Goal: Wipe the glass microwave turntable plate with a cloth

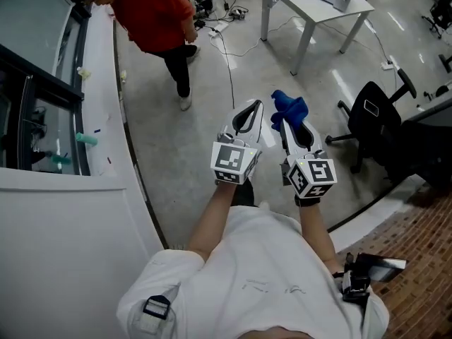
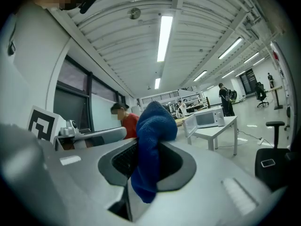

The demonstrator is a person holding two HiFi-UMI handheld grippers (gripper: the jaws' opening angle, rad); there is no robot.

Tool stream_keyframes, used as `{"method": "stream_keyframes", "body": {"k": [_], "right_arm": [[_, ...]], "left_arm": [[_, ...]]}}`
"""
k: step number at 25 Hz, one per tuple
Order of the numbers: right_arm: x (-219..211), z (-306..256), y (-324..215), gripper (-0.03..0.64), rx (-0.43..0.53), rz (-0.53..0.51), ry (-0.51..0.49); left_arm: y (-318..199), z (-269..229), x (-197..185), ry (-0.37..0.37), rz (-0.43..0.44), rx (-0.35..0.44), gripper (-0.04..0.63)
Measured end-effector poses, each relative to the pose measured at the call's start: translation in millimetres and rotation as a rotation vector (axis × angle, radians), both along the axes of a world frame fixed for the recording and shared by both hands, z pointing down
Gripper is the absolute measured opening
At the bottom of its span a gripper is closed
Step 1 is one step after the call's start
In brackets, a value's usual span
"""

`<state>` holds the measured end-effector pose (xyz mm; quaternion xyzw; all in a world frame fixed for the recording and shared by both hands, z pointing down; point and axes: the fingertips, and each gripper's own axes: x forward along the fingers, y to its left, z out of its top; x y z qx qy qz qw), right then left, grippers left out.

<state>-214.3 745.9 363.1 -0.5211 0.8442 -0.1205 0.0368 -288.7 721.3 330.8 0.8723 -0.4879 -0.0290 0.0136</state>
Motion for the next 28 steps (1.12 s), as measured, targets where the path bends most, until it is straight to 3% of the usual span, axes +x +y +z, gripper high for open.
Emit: {"method": "stream_keyframes", "body": {"k": [8,14,24,28], "right_arm": [[-2.7,-29.6,-95.9,0.092,0.055,0.064,0.032],[-18.2,-37.4,-140.5,0.092,0.079,0.125,0.039],[14.4,-8.7,-198.6,0.092,0.015,0.199,0.041],[39.7,2.1,-243.0,0.092,0.003,0.209,0.017]], "left_arm": [[-101.5,-28.4,-4.3,0.052,0.063,0.082,-0.002],[-157.2,-28.0,-27.2,0.045,0.081,0.124,-0.002],[-218.3,4.3,8.5,0.092,0.186,0.012,-0.002],[-255.8,6.8,29.9,0.119,0.208,0.002,-0.002]]}}
